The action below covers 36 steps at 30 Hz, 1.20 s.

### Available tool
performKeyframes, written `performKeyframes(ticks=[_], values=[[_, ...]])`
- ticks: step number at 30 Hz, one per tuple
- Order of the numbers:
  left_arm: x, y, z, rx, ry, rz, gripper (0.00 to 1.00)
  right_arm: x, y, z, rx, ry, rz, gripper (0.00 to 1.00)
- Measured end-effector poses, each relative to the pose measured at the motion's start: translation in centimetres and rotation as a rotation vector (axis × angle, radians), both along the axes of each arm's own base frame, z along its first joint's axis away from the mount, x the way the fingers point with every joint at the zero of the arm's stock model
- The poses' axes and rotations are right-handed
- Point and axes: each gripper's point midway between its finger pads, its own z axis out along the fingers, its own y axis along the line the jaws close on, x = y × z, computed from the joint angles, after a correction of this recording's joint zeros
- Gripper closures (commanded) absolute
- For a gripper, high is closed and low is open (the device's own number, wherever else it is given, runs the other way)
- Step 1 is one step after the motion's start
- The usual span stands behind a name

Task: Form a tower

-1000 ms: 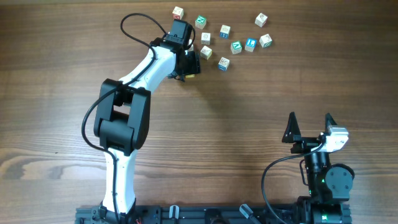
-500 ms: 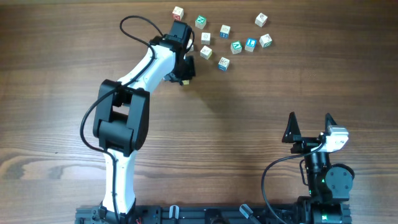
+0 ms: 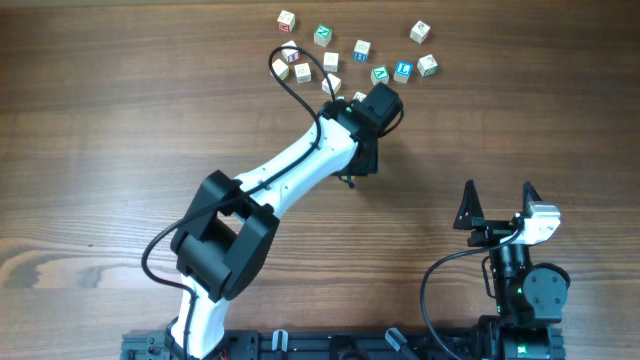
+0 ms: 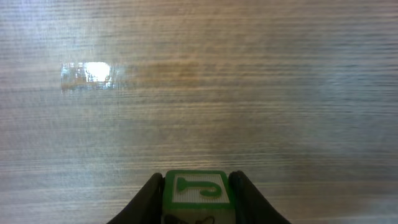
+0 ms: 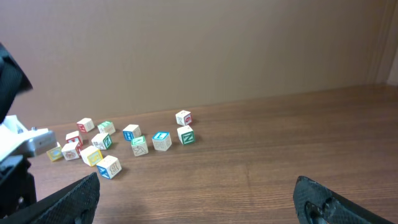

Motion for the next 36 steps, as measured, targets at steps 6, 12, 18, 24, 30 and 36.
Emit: performKeyframes(ticks=[6, 12, 18, 24, 30, 36], values=[[-0.1, -0.3, -3.1, -0.06, -0.039, 0.174, 0.72, 0.0, 0.0, 0.0, 0.0, 0.0, 0.0, 0.0], [0.5, -0.7, -3.8, -0.097, -0.071, 0.196, 0.66, 0.0, 0.0, 0.0, 0.0, 0.0, 0.0, 0.0], [0.3, -0.6, -4.0, -0.093, -0.066, 0.202, 0.62, 0.0, 0.0, 0.0, 0.0, 0.0, 0.0, 0.0], [0.3, -0.5, -4.0, -0.092, -0.065, 0.203, 0.71, 0.0, 0.0, 0.0, 0.0, 0.0, 0.0, 0.0], [0.3, -0.5, -4.0, -0.09, -0.066, 0.194, 0.71, 0.0, 0.0, 0.0, 0.0, 0.0, 0.0, 0.0], [0.3, -0.5, -4.0, -0.085, -0.067, 0.173, 0.71, 0.0, 0.0, 0.0, 0.0, 0.0, 0.0, 0.0]])
